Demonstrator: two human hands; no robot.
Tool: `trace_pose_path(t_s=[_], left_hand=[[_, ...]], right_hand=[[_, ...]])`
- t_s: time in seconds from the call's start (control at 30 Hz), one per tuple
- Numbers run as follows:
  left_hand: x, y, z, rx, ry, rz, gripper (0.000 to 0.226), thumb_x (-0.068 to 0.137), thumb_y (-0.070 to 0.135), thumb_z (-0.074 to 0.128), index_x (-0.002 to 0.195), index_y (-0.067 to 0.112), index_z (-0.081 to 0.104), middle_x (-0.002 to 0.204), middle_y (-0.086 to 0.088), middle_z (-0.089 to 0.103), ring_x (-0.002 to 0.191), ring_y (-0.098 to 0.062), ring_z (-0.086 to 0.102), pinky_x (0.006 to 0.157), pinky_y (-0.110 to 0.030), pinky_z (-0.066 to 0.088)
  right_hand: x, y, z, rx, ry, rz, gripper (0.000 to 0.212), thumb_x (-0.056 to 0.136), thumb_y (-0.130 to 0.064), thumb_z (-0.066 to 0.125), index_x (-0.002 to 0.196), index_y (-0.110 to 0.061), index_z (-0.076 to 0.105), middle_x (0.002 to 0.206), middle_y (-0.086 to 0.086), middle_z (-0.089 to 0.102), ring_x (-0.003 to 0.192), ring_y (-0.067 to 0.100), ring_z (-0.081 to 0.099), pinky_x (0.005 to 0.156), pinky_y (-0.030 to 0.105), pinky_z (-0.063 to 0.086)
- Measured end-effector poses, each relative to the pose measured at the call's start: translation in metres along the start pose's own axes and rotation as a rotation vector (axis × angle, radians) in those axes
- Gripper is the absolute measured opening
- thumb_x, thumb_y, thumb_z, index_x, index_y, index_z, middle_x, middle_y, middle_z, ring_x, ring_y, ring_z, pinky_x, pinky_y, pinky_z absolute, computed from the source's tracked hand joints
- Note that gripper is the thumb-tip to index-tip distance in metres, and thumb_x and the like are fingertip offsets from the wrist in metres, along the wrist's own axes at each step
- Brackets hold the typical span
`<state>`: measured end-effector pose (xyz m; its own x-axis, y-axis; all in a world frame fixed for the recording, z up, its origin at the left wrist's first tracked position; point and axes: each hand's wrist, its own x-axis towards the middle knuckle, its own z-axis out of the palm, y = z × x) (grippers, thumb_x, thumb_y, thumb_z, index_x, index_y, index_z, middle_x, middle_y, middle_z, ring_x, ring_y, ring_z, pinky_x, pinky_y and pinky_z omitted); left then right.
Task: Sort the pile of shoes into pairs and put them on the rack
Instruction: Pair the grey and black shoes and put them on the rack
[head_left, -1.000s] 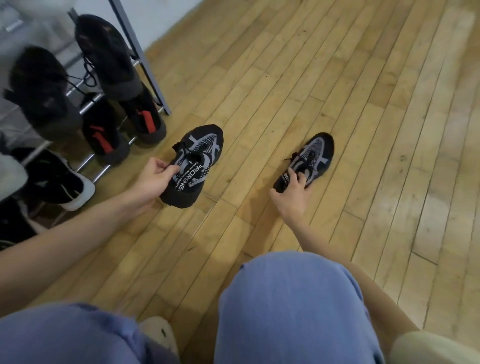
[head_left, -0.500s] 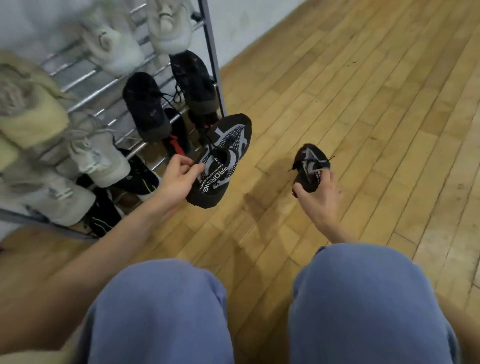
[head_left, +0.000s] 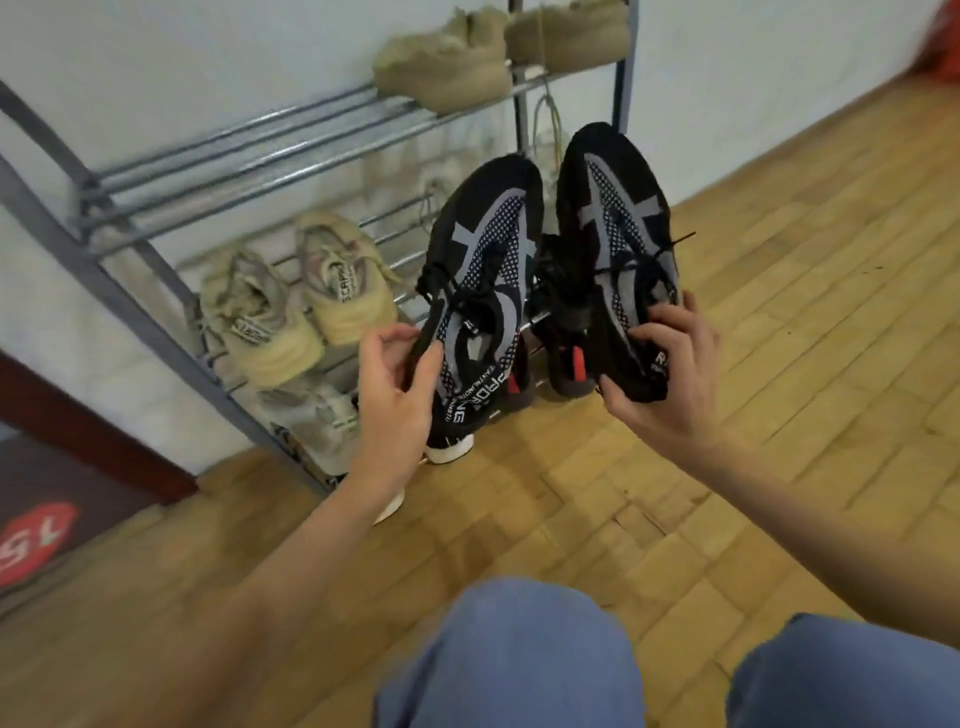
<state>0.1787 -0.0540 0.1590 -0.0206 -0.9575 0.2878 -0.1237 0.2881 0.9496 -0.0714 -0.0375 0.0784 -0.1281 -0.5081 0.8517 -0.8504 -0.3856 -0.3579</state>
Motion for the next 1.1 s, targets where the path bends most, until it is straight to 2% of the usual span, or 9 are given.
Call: trace_pose_path(t_s=[0.1, 0.23, 0.33, 0.5, 0.63, 0.8, 0.9, 1.03, 1.1], left_hand=[[0.001, 0.012, -0.021, 0.003, 0.114, 0.04, 0.018, 0.096, 0.011, 0.054, 0.112, 0.011, 0.046, 0.098, 0.001, 0.067, 0.093, -0.009, 0.066, 0.083, -0.025, 0.052], [0.006, 0.027, -0.04, -0.036, 0.245, 0.114, 0.021, 0.091, 0.023, 0.054, 0.11, 0.019, 0.045, 0.111, -0.013, 0.065, 0.105, -0.021, 0.065, 0.094, -0.043, 0.051], [0.014, 0.043, -0.047, -0.094, 0.37, 0.166, 0.02, 0.09, 0.023, 0.055, 0.107, 0.019, 0.045, 0.102, -0.008, 0.064, 0.093, -0.016, 0.064, 0.085, -0.037, 0.054], [0.048, 0.07, -0.065, -0.208, 0.533, 0.184, 0.018, 0.093, 0.018, 0.055, 0.104, 0.02, 0.04, 0.102, -0.014, 0.062, 0.085, -0.013, 0.063, 0.078, -0.03, 0.053], [0.082, 0.091, -0.086, -0.172, 0.531, 0.165, 0.028, 0.094, 0.016, 0.056, 0.111, 0.014, 0.033, 0.1, 0.0, 0.058, 0.084, -0.001, 0.064, 0.071, -0.014, 0.052], [0.119, 0.097, -0.105, -0.158, 0.535, 0.034, 0.031, 0.095, 0.025, 0.056, 0.116, 0.011, 0.038, 0.098, 0.003, 0.055, 0.083, 0.0, 0.058, 0.057, -0.006, 0.045], [0.13, 0.096, -0.111, -0.133, 0.505, -0.033, 0.042, 0.095, 0.03, 0.054, 0.127, 0.004, 0.043, 0.104, -0.001, 0.058, 0.084, 0.0, 0.056, 0.054, -0.007, 0.043], [0.142, 0.099, -0.122, -0.079, 0.492, -0.068, 0.043, 0.094, 0.029, 0.056, 0.126, 0.003, 0.048, 0.116, -0.009, 0.061, 0.091, -0.005, 0.058, 0.051, -0.003, 0.043], [0.145, 0.1, -0.126, -0.072, 0.47, -0.103, 0.042, 0.094, 0.03, 0.055, 0.124, 0.002, 0.052, 0.117, -0.011, 0.062, 0.097, -0.012, 0.061, 0.058, -0.009, 0.048]], right_hand=[[0.026, -0.023, 0.012, 0.071, 0.031, -0.156, 0.045, 0.077, -0.034, 0.07, 0.108, -0.008, 0.049, 0.119, 0.013, 0.049, 0.125, 0.044, 0.042, 0.111, 0.036, 0.026], [0.063, -0.048, 0.038, 0.142, 0.051, -0.293, 0.045, 0.078, -0.035, 0.07, 0.108, -0.009, 0.049, 0.119, 0.012, 0.047, 0.121, 0.052, 0.045, 0.111, 0.041, 0.027], [0.093, -0.064, 0.055, 0.16, 0.048, -0.334, 0.049, 0.073, -0.031, 0.074, 0.11, -0.01, 0.049, 0.122, 0.011, 0.047, 0.13, 0.046, 0.037, 0.11, 0.049, 0.03], [0.149, -0.113, 0.079, 0.265, -0.018, -0.232, 0.045, 0.075, -0.035, 0.067, 0.11, -0.011, 0.053, 0.12, 0.013, 0.055, 0.131, 0.034, 0.039, 0.105, 0.038, 0.027], [0.189, -0.148, 0.096, 0.327, -0.124, -0.149, 0.043, 0.071, -0.033, 0.066, 0.107, -0.01, 0.059, 0.114, 0.005, 0.056, 0.114, 0.024, 0.053, 0.091, 0.041, 0.034], [0.224, -0.176, 0.114, 0.459, -0.23, 0.001, 0.035, 0.071, -0.028, 0.068, 0.103, -0.023, 0.054, 0.103, -0.008, 0.054, 0.094, 0.008, 0.051, 0.096, 0.045, 0.039], [0.238, -0.184, 0.125, 0.517, -0.251, 0.047, 0.032, 0.069, -0.032, 0.065, 0.097, -0.032, 0.049, 0.098, -0.006, 0.056, 0.088, 0.01, 0.054, 0.093, 0.052, 0.043], [0.244, -0.186, 0.14, 0.547, -0.293, 0.069, 0.032, 0.068, -0.035, 0.064, 0.096, -0.032, 0.05, 0.098, -0.008, 0.056, 0.091, 0.012, 0.055, 0.092, 0.053, 0.044], [0.243, -0.186, 0.146, 0.557, -0.306, 0.061, 0.033, 0.068, -0.036, 0.063, 0.098, -0.03, 0.051, 0.098, -0.009, 0.055, 0.091, 0.011, 0.054, 0.092, 0.053, 0.044]])
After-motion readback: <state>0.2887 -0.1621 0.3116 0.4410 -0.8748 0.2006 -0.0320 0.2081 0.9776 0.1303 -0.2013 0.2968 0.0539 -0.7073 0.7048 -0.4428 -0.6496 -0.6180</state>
